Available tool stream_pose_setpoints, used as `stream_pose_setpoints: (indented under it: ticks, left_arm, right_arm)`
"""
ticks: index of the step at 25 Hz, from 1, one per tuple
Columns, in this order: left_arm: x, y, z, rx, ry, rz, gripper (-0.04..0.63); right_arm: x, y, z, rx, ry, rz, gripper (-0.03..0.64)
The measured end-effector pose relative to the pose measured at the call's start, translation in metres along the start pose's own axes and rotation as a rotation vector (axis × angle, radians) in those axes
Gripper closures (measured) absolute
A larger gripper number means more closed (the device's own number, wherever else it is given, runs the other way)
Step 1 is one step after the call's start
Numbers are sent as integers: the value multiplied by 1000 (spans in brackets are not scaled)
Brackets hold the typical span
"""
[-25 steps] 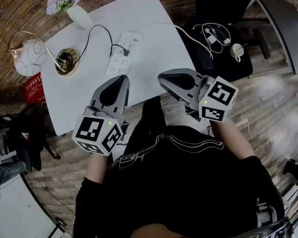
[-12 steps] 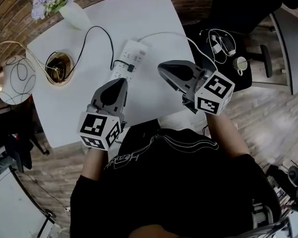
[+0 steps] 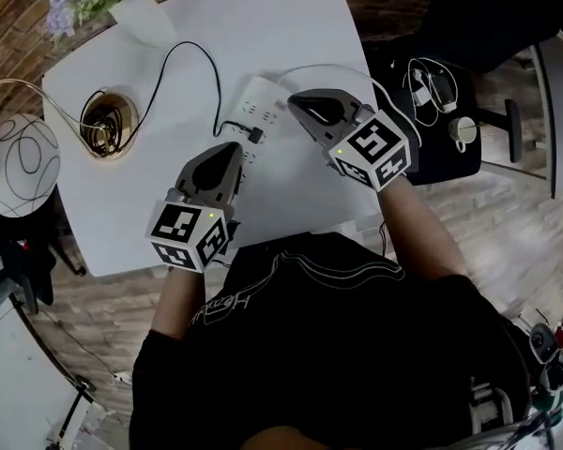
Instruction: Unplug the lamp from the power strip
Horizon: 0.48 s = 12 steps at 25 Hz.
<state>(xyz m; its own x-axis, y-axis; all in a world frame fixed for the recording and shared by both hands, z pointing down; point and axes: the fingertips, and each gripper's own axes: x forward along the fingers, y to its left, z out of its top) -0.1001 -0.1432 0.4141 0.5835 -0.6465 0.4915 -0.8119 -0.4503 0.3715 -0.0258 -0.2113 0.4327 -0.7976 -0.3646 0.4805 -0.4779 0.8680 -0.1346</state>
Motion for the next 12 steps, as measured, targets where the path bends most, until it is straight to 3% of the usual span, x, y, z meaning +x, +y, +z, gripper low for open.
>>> stream_pose_setpoints:
  ticks: [12]
  left_arm:
    - [19, -1, -19, 65, 22, 14, 591]
  right_arm:
    - [37, -8, -30, -69, 66, -14, 620]
